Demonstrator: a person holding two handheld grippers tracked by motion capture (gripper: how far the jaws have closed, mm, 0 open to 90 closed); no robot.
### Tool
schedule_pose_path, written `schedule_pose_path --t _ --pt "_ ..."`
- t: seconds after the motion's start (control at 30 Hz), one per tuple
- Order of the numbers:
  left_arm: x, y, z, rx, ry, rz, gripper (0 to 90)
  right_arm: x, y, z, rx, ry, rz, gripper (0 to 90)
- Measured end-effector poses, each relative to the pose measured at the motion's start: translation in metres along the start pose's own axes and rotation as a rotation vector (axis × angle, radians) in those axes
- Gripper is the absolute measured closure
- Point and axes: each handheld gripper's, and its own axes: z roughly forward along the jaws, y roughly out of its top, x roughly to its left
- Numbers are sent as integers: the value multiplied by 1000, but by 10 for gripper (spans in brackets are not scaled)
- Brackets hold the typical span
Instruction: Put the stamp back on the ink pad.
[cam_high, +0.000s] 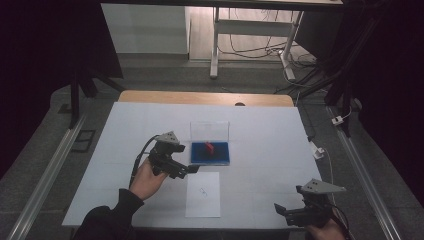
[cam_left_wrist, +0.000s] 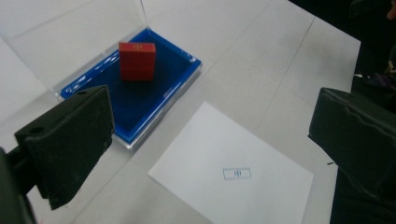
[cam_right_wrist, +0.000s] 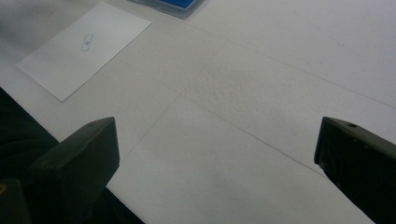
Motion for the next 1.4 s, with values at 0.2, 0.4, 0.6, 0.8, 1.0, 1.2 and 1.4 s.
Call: schedule_pose_path --t 0.2,0.4,0.6,0.8,1.0,1.2,1.4 --pt "-6 -11 -12 5 22 4 3 0 0 0 5 3 -6 0" --pt "-11 -25 -25 -8 36 -9 2 0 0 0 4 2 -1 0" --pt "-15 -38 -39 -21 49 -26 0 -1 0 0 5 0 2 0" --pt "-19 -52 -53 -35 71 -46 0 0 0 0 9 -1 0 0" --pt "-22 -65 -69 -62 99 -66 0 0 0 1 11 -1 -4 0" --pt "-22 -81 -85 -83 124 -104 1 0 0 1 13 0 -4 0" --pt "-21 -98 -101 -93 145 -138 4 1 0 1 15 -2 -6 0"
